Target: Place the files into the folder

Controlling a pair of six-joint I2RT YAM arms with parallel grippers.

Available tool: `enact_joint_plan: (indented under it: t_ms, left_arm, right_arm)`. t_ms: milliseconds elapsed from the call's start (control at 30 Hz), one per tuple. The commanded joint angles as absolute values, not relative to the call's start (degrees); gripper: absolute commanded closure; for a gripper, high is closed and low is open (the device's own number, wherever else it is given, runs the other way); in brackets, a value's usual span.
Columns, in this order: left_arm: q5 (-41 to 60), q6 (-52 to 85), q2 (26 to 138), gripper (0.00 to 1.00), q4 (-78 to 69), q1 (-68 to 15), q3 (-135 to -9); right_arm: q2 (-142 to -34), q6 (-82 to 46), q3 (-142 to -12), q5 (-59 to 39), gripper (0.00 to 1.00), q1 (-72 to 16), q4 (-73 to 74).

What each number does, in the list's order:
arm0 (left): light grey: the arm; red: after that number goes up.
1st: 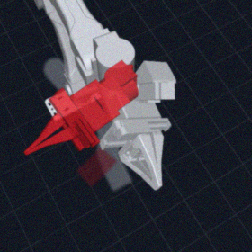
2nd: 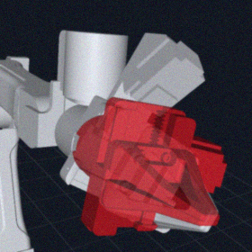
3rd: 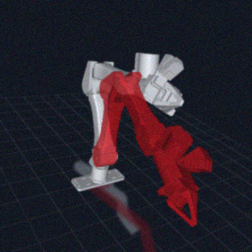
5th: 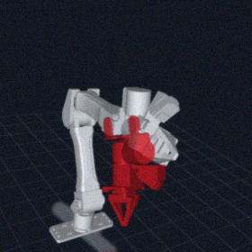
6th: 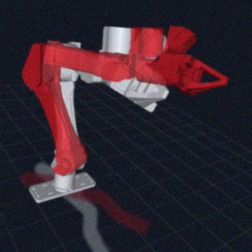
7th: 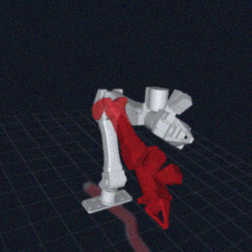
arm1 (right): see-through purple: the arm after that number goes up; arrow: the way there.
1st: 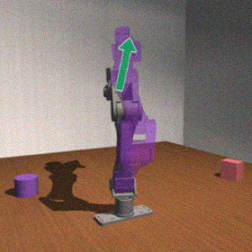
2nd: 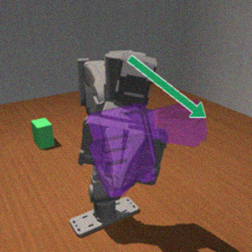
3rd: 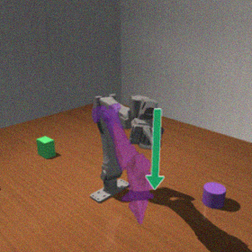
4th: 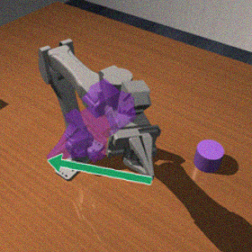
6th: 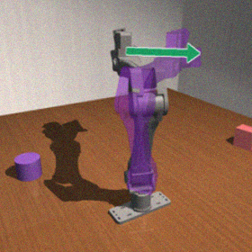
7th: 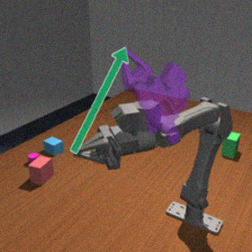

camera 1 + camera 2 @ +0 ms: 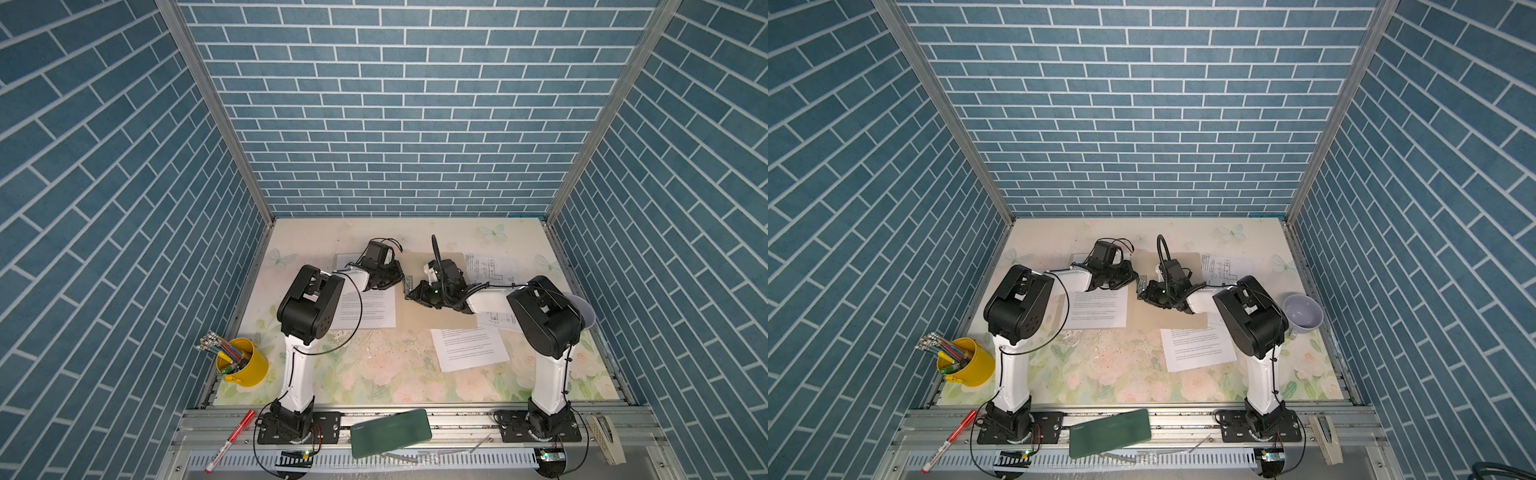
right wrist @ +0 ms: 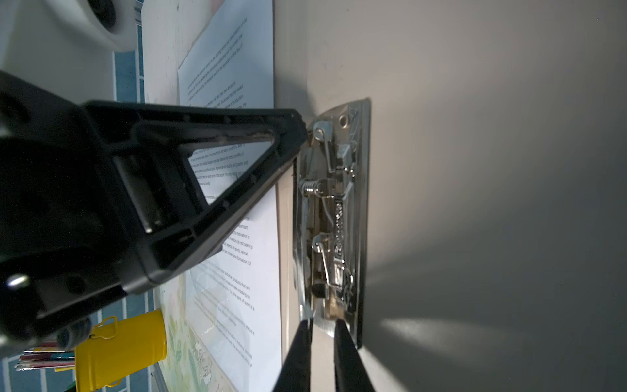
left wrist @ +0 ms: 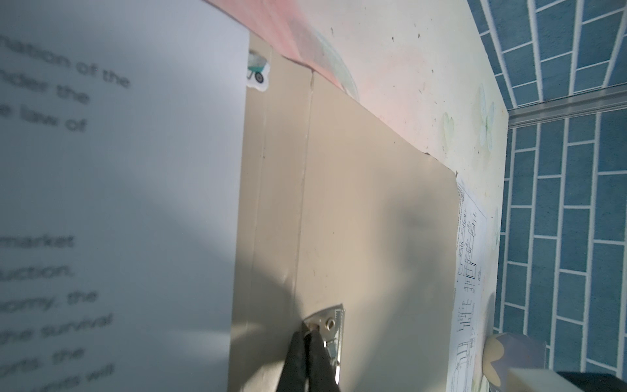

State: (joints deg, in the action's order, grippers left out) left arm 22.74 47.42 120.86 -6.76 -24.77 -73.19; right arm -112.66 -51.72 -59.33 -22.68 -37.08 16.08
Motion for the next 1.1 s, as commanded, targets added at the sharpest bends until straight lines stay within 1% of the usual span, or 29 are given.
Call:
enact_joint_plan:
  t_ms: [0,233,400,533,900,1067]
  left_arm:
    - [21.15,46.93,121.73,0.93,-6.06,-25.11,-71.71]
    - [20.02,47.37,120.74,0.94,-6.32,-25.14,-70.34]
    - [19.82,47.76,120.41,0.93,-6.76,-25.19,-69.48]
    - [19.82,47.73,120.32,0.93,-6.68,-25.15,-69.37]
    - [19.82,47.37,120.5,0.94,-6.24,-25.16,-69.52]
    - [19.85,47.29,120.62,0.94,-5.76,-25.14,-69.65]
  right_arm:
    - [-114.17,-53.68,-58.56,-23.88,0.84,-36.91,17.72]
    - [-114.43,-54.05,-58.66,-24.61,0.82,-36.91,18.79]
    - [-115.18,-54.07,-58.96,-25.05,0.83,-36.91,18.91]
    - [-115.56,-53.98,-59.1,-24.96,0.87,-36.91,18.9]
    - [-116.82,-53.05,-59.0,-25.29,0.92,-36.91,18.03]
    - [-117.52,-50.64,-58.97,-24.68,0.97,-36.91,14.54]
